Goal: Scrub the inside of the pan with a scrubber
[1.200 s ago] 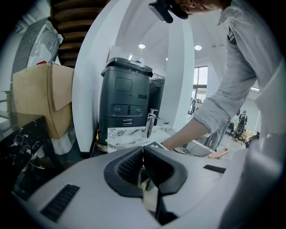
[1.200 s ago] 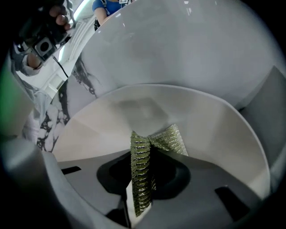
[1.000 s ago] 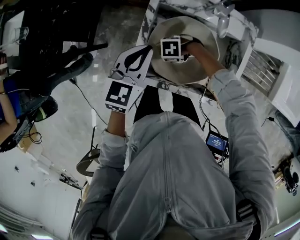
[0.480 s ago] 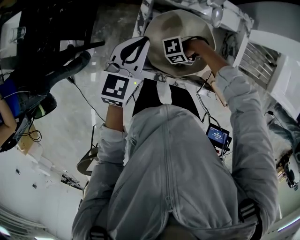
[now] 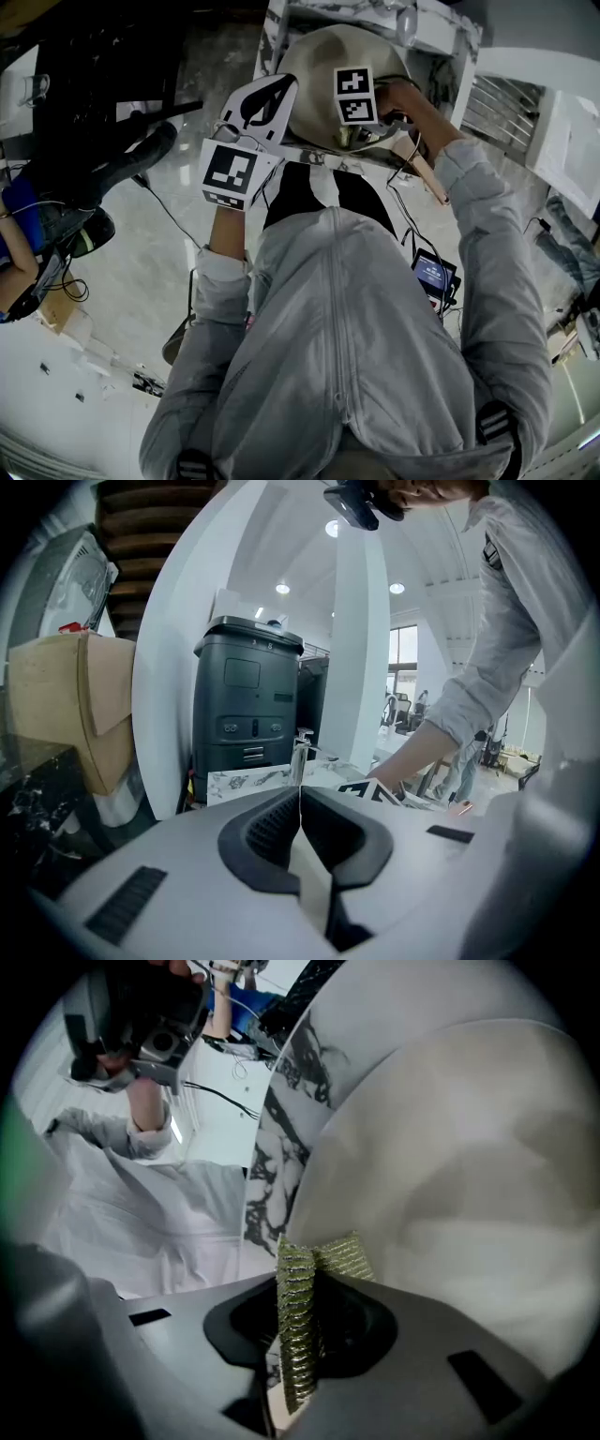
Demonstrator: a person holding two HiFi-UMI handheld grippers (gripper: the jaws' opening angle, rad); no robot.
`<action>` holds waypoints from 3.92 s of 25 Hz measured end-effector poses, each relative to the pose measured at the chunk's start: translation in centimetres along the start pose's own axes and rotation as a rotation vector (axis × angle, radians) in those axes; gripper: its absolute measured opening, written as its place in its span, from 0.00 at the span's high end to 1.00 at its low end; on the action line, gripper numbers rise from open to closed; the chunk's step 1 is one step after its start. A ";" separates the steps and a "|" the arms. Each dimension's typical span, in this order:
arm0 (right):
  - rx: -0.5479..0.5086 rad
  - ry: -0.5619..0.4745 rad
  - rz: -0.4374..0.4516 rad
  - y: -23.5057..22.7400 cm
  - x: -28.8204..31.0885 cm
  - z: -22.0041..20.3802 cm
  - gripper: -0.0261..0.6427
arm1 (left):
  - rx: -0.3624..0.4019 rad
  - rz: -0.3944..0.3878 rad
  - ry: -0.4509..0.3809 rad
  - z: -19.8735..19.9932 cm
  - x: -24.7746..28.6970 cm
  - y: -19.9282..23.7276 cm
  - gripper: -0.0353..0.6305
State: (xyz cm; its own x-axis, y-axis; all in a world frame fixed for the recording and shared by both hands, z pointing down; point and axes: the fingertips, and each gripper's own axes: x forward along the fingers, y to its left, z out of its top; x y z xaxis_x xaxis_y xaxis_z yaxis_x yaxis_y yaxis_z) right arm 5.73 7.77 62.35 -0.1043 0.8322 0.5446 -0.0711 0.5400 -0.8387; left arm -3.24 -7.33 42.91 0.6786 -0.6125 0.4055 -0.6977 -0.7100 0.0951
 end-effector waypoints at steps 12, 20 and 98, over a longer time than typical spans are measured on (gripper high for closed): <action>0.030 -0.212 0.100 3.5 -3.2 1.5 0.81 | 0.024 -0.049 -0.020 1.3 -0.1 -0.8 0.91; -0.050 -0.408 -0.096 5.6 -7.4 1.6 0.82 | 0.041 -0.075 -0.026 1.8 -0.3 -0.1 0.91; 0.137 -1.444 -1.918 31.1 -33.4 -16.5 0.82 | 0.486 0.027 -0.345 24.0 -3.3 -9.6 0.91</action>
State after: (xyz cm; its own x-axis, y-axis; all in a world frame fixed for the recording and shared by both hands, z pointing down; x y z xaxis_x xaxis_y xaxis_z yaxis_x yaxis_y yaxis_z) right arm 23.34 -1.12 18.01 -0.2028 -0.9740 0.1004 -0.9066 0.2256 0.3567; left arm 6.77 -6.85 18.85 0.7542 -0.6523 0.0755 -0.5859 -0.7204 -0.3711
